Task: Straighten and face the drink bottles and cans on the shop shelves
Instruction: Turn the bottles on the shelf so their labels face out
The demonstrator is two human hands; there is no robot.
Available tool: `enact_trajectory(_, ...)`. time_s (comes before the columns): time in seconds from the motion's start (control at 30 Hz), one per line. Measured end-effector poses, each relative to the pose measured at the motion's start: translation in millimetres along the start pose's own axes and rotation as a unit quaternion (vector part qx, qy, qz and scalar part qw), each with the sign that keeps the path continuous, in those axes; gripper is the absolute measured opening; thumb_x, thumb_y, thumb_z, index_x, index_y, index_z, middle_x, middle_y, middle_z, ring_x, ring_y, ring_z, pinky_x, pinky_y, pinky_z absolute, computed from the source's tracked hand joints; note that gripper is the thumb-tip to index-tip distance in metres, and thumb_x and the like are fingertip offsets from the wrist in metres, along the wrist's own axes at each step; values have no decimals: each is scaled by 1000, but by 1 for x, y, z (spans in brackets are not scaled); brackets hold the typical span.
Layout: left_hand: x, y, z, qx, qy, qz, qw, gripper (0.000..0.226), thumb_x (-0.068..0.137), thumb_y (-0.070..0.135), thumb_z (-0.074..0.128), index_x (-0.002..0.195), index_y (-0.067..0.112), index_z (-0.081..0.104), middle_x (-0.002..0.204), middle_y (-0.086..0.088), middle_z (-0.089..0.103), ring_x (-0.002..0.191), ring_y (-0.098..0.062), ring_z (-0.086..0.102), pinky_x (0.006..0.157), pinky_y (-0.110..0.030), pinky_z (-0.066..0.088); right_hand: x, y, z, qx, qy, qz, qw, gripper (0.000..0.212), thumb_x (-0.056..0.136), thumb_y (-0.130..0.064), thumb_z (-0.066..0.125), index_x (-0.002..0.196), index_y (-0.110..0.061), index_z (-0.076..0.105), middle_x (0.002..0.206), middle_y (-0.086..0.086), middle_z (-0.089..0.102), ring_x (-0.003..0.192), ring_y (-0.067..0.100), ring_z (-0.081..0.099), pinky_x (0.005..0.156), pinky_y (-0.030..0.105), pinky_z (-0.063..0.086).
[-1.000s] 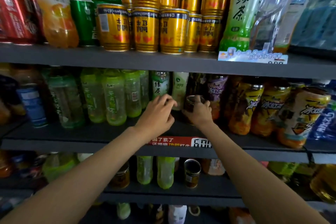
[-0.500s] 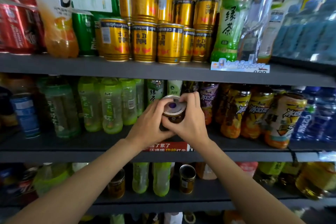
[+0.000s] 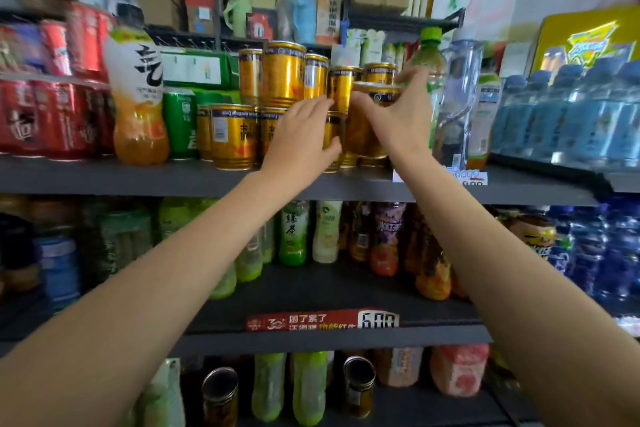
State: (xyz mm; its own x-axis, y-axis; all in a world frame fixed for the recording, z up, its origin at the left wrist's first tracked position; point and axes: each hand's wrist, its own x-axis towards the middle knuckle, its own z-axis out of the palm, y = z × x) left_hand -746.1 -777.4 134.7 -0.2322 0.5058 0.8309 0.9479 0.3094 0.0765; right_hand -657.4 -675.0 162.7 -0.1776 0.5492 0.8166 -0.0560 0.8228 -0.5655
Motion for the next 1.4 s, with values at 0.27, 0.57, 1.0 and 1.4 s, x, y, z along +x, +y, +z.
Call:
enact_trajectory(0.27,6,-8,21,61,-85,16,994,77,88,25,61,148,11,14,155,-4,17,143,-22,9,116,-35,13,-7,25,16,-169,-102,12,980,53,87,-44,59,118,-6,38,115,16,52,97,32,55,68,33,38)
enact_trajectory(0.57,6,-6,31,51,-27,6,998,70,89,10,59,147,11,20,152,-4,22,142,-19,13,114,-29,15,-8,29,9,-264,-158,-34,951,49,88,-26,61,129,-10,40,137,16,28,113,41,45,94,43,40)
enact_trajectory(1.0,14,18,29,62,8,-1,998,63,90,14,50,147,14,20,154,-1,21,144,-17,10,116,-33,-2,23,47,-22,-181,48,26,982,67,85,-35,66,131,3,34,133,21,37,123,34,38,102,39,38)
enact_trajectory(1.4,14,26,33,-10,73,32,997,50,87,6,46,136,11,39,142,-2,39,135,-15,30,112,-27,11,33,78,-24,-144,-22,113,983,65,76,-33,76,121,-1,41,123,16,51,114,31,51,92,40,44)
